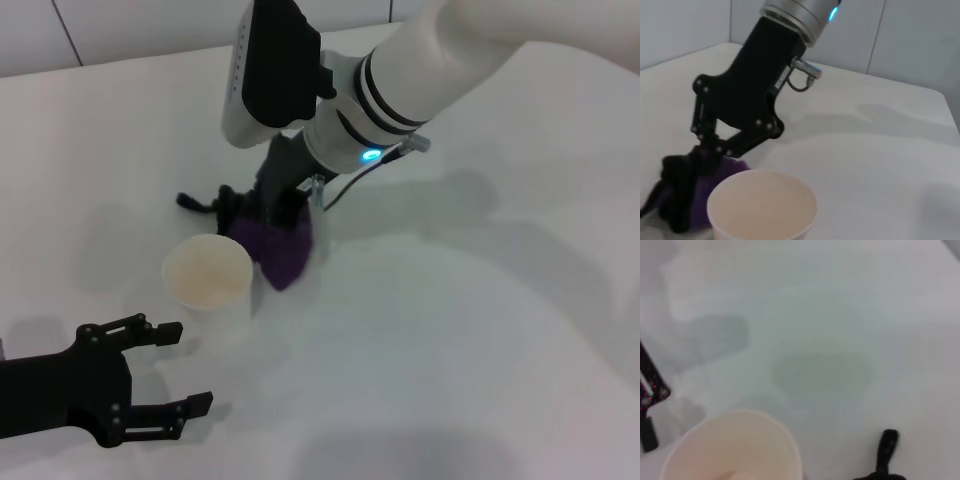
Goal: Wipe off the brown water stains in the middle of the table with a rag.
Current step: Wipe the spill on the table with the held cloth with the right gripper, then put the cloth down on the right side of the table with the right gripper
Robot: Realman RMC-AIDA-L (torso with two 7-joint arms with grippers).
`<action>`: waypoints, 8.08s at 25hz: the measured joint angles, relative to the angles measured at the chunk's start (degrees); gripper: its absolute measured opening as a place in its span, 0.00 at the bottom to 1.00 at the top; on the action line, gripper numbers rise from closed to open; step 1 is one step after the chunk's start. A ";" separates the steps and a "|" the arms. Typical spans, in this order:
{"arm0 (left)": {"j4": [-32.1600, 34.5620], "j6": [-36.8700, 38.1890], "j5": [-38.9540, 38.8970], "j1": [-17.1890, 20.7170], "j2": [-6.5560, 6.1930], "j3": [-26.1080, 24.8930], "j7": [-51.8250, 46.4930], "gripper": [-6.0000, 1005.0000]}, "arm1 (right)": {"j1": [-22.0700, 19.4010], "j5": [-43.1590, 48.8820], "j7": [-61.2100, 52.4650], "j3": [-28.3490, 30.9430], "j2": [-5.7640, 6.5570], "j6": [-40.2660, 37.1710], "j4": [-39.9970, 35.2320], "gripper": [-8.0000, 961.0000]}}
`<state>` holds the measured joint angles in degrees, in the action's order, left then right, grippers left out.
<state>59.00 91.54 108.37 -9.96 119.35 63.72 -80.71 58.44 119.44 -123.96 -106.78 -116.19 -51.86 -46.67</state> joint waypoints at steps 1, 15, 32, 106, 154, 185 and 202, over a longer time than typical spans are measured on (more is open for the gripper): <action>0.00 0.02 -0.01 0.02 0.00 0.00 0.01 0.87 | 0.09 -1.58 2.03 -0.16 0.00 1.70 0.65 0.08; 0.41 0.14 -0.11 -0.47 0.09 0.00 0.20 0.87 | 1.47 -5.53 3.30 -3.49 0.01 -3.29 5.39 0.08; 1.46 0.12 -0.80 -0.38 -0.08 -0.36 0.20 0.87 | -0.89 -2.08 -0.43 -3.25 0.27 -13.96 -2.11 0.08; 4.11 0.22 -6.85 6.41 0.00 -3.89 4.07 0.87 | -0.16 -2.55 5.43 -4.80 0.01 2.04 1.85 0.12; 4.65 0.14 -6.99 2.78 -0.35 -5.19 3.61 0.87 | -13.95 17.92 -2.52 15.33 0.93 -18.27 -14.74 0.17; 3.52 -0.49 -7.26 0.27 -0.11 -5.19 3.57 0.87 | -21.15 12.39 -1.17 23.07 0.76 -22.24 -20.60 0.45; -2.74 -1.81 -9.34 -2.78 -0.20 -6.69 4.29 0.87 | -37.17 -10.70 15.37 30.79 0.72 -29.04 -29.29 0.56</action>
<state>56.26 89.73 99.02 -12.74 119.15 57.03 -76.42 21.28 108.73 -108.59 -75.99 -115.47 -80.89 -75.96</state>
